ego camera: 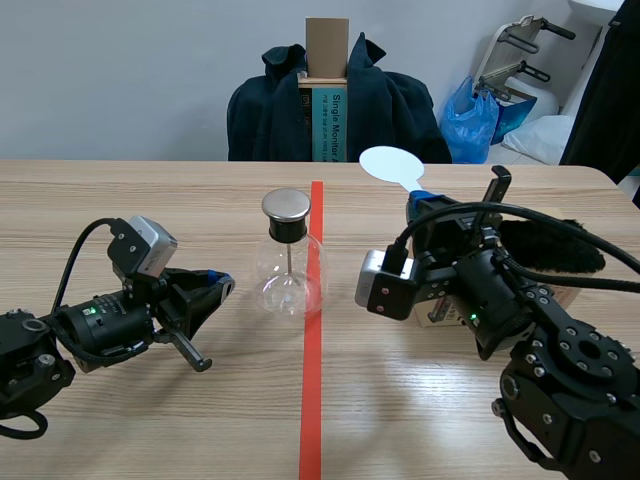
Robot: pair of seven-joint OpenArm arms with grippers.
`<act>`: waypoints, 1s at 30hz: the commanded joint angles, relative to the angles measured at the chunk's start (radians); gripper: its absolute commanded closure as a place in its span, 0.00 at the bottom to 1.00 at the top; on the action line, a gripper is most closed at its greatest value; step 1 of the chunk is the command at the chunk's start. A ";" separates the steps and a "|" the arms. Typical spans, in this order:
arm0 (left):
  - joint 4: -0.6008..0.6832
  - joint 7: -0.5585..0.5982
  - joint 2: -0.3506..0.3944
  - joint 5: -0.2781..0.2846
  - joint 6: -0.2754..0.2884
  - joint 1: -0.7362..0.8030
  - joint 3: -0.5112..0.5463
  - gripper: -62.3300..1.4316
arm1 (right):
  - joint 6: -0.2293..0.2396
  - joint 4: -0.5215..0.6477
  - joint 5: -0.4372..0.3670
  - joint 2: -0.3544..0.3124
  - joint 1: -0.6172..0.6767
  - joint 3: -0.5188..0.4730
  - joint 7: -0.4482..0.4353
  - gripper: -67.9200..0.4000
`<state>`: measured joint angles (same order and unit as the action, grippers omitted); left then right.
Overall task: Do the electroscope experiment.
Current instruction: 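Move the plate toward and away from the electroscope, then hold the plate still at the electroscope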
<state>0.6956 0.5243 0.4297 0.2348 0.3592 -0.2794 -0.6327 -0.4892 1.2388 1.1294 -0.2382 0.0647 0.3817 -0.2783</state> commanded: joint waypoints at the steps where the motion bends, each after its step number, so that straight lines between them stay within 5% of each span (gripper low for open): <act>1: 0.023 0.011 0.000 0.007 -0.002 -0.006 0.005 0.93 | -0.010 0.014 -0.007 0.000 -0.012 -0.007 0.003 0.98; 7: 0.023 0.011 0.000 0.007 -0.002 -0.006 0.005 0.93 | -0.010 0.014 -0.006 0.000 -0.012 -0.007 -0.060 0.98; 20: 0.023 0.011 0.000 0.007 -0.002 -0.006 0.005 0.93 | -0.010 0.014 0.021 0.000 -0.012 -0.007 -0.343 0.98; 30: 0.023 0.011 0.000 0.007 -0.002 -0.006 0.005 0.93 | -0.010 0.014 0.023 0.000 -0.012 -0.007 -0.420 0.98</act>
<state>0.6956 0.5243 0.4297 0.2348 0.3592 -0.2794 -0.6327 -0.4896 1.2388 1.1603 -0.2386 0.0647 0.3817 -0.6956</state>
